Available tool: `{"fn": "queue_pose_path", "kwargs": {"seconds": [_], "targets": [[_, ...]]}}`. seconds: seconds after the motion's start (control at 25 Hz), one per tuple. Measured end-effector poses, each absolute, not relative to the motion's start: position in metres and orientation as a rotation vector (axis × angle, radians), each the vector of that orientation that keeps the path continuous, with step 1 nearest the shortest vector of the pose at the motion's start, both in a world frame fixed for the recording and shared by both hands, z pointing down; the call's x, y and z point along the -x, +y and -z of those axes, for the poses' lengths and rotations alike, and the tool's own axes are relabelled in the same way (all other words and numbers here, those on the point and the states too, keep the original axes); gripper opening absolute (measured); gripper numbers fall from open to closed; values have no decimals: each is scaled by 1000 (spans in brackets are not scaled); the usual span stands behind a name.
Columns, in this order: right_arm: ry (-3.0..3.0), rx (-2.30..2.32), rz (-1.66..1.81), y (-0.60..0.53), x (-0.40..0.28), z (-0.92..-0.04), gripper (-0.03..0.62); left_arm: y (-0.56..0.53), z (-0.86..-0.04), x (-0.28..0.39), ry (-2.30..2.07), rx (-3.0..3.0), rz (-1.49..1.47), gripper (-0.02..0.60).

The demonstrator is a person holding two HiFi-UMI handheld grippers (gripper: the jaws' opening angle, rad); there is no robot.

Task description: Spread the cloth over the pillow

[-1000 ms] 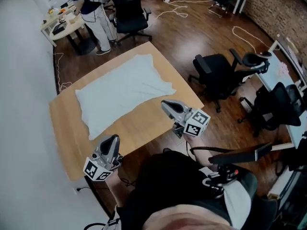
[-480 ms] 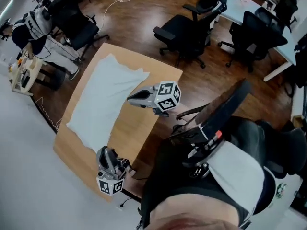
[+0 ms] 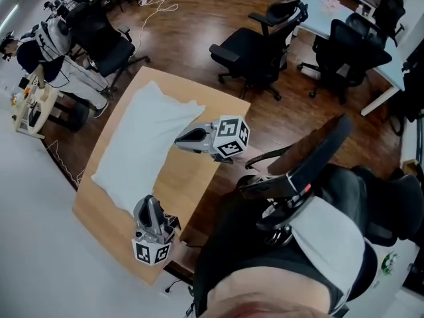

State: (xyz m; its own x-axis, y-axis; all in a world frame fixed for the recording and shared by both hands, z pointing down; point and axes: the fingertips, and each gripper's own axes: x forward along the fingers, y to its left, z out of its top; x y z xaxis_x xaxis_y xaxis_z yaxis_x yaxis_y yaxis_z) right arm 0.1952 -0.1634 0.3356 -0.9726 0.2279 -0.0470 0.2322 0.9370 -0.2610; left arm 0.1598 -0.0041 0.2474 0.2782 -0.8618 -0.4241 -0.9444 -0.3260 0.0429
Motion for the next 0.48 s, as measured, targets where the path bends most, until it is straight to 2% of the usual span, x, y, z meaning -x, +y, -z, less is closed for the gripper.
{"fn": "queue_pose_path", "kwargs": {"seconds": [0.48], "targets": [[3047, -476, 314, -134, -175, -339, 2, 13, -269, -144, 1796, 2291, -524, 3]]}}
